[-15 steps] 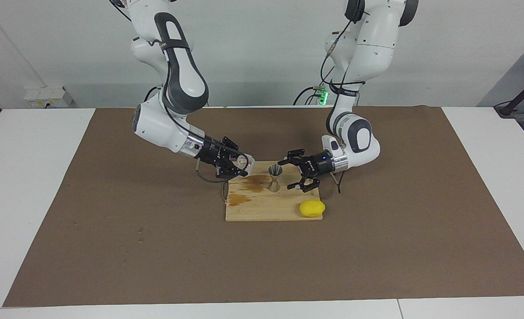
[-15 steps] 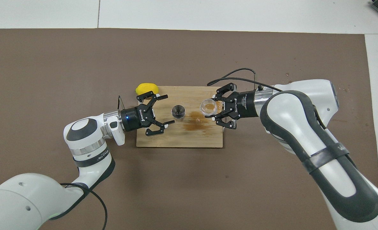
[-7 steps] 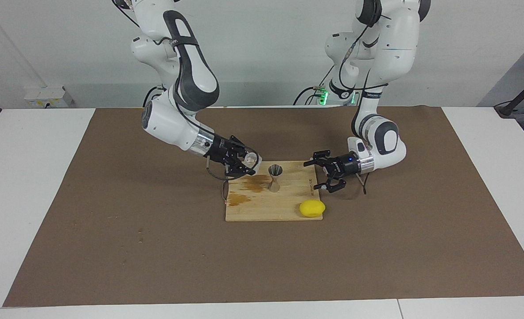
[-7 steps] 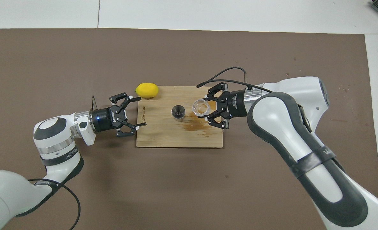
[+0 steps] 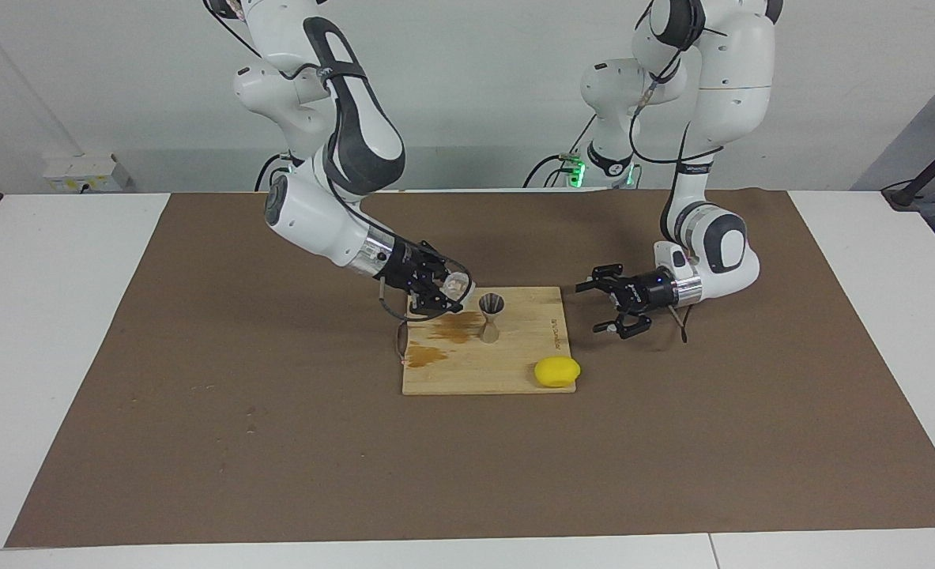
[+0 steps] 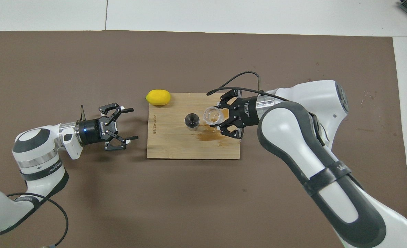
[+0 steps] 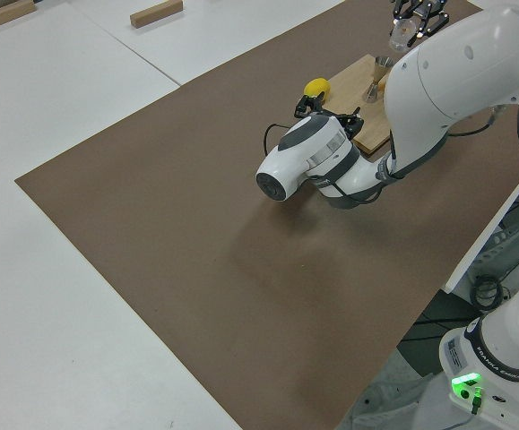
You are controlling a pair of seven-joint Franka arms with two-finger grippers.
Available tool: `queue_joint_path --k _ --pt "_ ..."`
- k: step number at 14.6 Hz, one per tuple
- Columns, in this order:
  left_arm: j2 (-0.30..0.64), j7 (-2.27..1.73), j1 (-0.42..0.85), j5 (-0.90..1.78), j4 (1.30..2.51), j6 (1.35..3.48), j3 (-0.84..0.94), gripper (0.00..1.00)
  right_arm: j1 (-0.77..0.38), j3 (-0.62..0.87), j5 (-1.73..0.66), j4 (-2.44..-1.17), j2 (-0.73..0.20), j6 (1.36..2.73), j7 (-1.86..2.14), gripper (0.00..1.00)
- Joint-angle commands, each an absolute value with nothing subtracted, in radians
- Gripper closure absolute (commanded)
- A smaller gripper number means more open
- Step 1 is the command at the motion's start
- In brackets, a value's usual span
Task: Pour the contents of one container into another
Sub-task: 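Release the dark cup with the left gripper while the right gripper raises the glass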
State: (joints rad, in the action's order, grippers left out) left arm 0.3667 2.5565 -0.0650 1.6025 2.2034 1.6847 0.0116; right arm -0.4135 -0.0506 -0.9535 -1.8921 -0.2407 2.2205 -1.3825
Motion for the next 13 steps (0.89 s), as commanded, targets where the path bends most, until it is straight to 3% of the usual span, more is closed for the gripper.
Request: queue_joint_path --k 1,6,13 --pt "0.333 2.576 -0.101 1.554 2.235 1.663 0.017 0.0 -0.425 -0.06 -0.893 -1.839 -0.27 2.229 -1.451 1.0" --pt "0.322 2.56 -0.144 1.491 2.224 1.644 0.011 0.0 -0.443 -0.061 -0.835 -1.813 -0.279 2.229 -1.477 1.0" --pt "0.223 2.384 -0.167 1.338 2.224 1.739 0.009 0.0 -0.466 -0.06 -0.709 -1.763 -0.296 2.218 -1.557 1.0"
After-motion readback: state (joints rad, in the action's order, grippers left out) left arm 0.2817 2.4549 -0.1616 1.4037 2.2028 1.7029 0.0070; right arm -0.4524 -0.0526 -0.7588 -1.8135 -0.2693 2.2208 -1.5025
